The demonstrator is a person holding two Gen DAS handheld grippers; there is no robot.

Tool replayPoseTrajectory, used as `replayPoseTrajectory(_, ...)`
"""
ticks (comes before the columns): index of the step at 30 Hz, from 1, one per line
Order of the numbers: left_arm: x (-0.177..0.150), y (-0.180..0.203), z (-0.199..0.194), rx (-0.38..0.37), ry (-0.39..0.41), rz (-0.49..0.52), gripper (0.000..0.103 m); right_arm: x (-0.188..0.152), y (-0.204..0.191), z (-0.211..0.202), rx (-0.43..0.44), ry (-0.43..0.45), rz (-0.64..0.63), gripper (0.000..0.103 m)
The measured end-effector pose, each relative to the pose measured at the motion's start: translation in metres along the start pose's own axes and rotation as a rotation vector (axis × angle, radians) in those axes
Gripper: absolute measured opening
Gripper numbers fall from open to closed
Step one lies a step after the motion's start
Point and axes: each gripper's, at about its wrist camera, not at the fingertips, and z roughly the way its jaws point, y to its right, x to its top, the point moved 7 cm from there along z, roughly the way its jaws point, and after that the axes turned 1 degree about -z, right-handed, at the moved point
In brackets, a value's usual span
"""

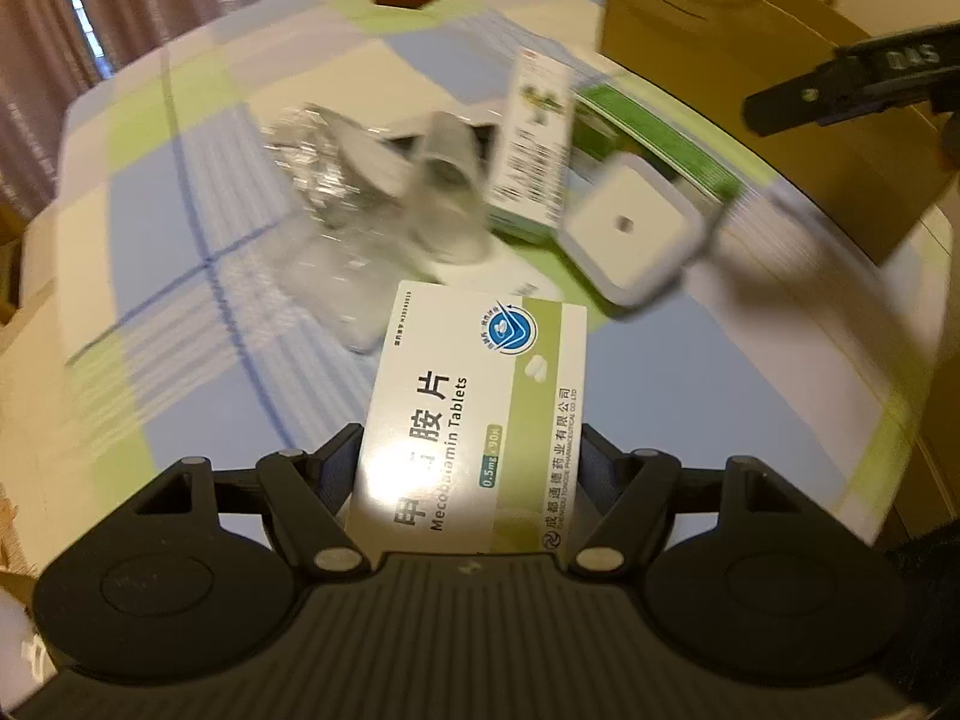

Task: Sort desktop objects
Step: 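Grasp the white Mecobalamin box with the left gripper while the right gripper grasps the green box, then carry both held boxes over the cardboard box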

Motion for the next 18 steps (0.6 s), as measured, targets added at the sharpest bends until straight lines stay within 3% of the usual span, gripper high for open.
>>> replayPoseTrajectory(1, 0.003, -0.004, -0.001, 0.008, 0.002, -0.01, 0.07, 0.003, -0.002, 0.009, 0.013, -0.015, -0.007, 0.08)
replayPoseTrajectory(2, 0.003, -0.006, -0.003, 0.012, 0.004, -0.019, 0.07, 0.006, -0.003, 0.019, 0.026, -0.039, -0.008, 0.074)
replayPoseTrajectory(8, 0.007, -0.02, -0.008, 0.028, 0.015, -0.072, 0.07, 0.014, 0.008, 0.062, 0.01, -0.117, 0.051, 0.073)
replayPoseTrajectory(9, 0.008, -0.022, -0.009, 0.031, 0.017, -0.081, 0.07, 0.014, 0.01, 0.067, 0.005, -0.129, 0.053, 0.068)
replayPoseTrajectory(10, 0.008, -0.025, -0.009, 0.034, 0.019, -0.09, 0.07, 0.013, 0.011, 0.071, 0.011, -0.145, 0.058, 0.047)
replayPoseTrajectory(12, 0.009, -0.029, -0.011, 0.039, 0.023, -0.108, 0.07, 0.01, 0.014, 0.075, 0.033, -0.176, 0.072, 0.033)
replayPoseTrajectory(18, 0.013, -0.037, -0.014, 0.043, 0.027, -0.15, 0.07, -0.01, 0.021, 0.047, 0.011, -0.146, 0.06, 0.03)
